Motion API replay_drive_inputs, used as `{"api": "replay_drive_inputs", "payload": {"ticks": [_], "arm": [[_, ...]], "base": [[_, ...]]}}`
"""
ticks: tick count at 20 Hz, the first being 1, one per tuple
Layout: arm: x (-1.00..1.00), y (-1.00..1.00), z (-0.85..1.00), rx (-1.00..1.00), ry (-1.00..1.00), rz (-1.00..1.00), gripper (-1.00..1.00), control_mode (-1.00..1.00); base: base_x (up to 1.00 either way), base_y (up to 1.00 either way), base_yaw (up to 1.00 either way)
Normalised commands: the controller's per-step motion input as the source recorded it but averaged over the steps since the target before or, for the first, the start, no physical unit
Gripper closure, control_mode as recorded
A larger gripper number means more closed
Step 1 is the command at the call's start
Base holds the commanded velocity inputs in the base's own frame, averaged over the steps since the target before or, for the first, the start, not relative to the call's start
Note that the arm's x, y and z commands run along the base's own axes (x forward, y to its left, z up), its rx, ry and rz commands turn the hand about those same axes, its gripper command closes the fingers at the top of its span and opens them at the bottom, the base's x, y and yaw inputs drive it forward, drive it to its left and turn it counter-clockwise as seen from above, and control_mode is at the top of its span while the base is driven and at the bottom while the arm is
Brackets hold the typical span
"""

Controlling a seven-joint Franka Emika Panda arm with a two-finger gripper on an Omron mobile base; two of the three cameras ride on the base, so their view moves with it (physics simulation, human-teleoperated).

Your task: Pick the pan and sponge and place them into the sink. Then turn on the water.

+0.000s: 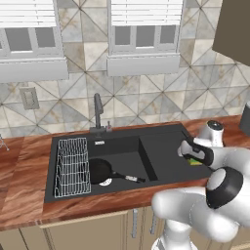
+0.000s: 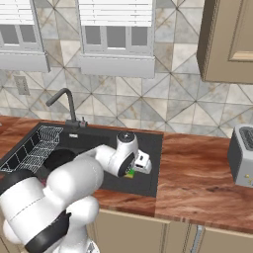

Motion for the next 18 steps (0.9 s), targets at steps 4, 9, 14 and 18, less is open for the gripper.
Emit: {"api": "replay_drive_inputs", "payload": {"ticks": [4,9,14,18], "arm": [[0.09,0.62,0.22,0.0,0.0,0.0,1.0,-1.0],[0.12,0.68,0.15,0.0,0.0,0.0,1.0,-1.0],[0.18,0.7,0.04,0.0,0.01,0.0,1.0,-1.0],[0.22,0.73,0.0,0.0,0.04,0.0,1.0,-1.0]], "base": [[0.0,0.0,0.0],[0.0,0.0,0.0],[0.0,0.0,0.0],[0.0,0.0,0.0]]}}
